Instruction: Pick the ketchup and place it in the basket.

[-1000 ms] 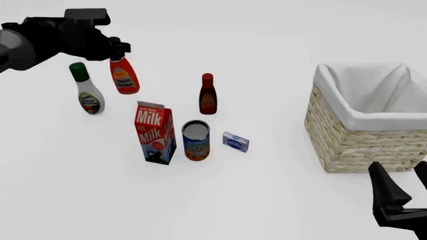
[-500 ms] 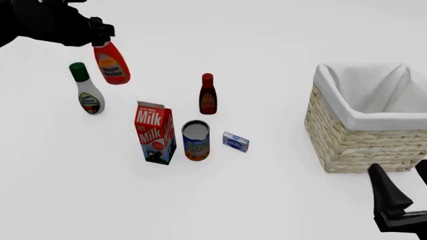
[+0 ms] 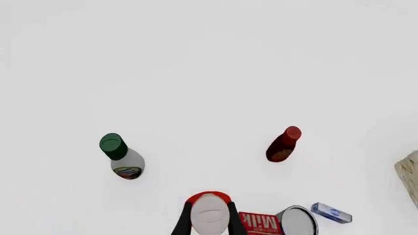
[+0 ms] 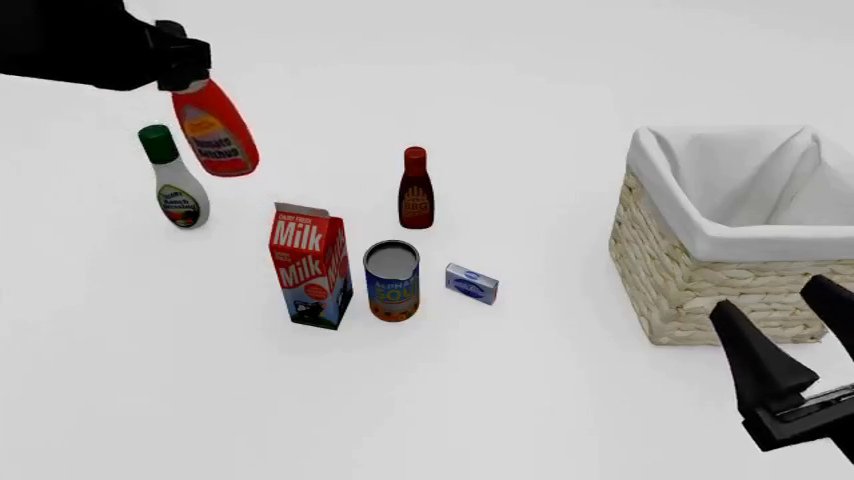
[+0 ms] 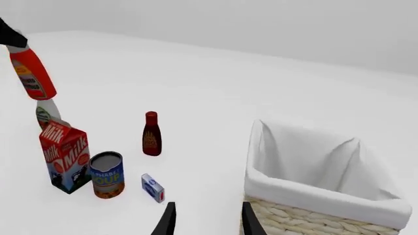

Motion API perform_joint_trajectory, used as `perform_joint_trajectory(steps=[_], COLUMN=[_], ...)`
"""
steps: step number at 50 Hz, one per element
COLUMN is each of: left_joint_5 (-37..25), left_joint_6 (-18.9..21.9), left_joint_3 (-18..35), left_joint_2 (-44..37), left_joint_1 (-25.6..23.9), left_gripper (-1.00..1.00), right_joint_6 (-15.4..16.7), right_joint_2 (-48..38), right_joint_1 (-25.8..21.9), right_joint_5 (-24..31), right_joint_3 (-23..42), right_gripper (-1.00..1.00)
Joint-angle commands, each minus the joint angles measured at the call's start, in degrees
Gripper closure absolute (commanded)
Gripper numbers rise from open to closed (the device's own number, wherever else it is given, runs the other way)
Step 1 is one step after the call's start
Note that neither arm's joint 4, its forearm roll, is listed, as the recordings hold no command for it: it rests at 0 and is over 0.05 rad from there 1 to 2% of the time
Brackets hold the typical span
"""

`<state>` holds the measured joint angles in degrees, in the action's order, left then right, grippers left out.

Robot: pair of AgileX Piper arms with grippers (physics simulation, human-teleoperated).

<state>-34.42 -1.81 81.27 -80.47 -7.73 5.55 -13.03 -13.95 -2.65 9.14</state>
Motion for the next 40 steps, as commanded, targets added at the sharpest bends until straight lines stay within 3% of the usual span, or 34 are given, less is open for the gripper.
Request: perform_joint_trajectory(steps=[1, 25, 40], left_joint_5=[-2.95, -10.14, -11.17], left_joint_6=[1.45, 1.67, 2.65], left_joint_3=[-2.78, -2.41, -3.40], left_joint_2=[5.70, 10.75, 11.19], left_joint_1=[-4.45, -11.11, -15.14], left_gripper=[1.00, 1.00, 1.00], right_joint_6=[0.51, 2.63, 2.89], right_joint_2=[-3.81, -11.97, -18.52], right_joint_1=[-7.05, -19.75, -26.27], right_joint_5=[0.82, 3.55, 6.75], right_joint_3=[4.43, 15.10, 22.24], right_gripper=[-1.00, -1.00, -1.00])
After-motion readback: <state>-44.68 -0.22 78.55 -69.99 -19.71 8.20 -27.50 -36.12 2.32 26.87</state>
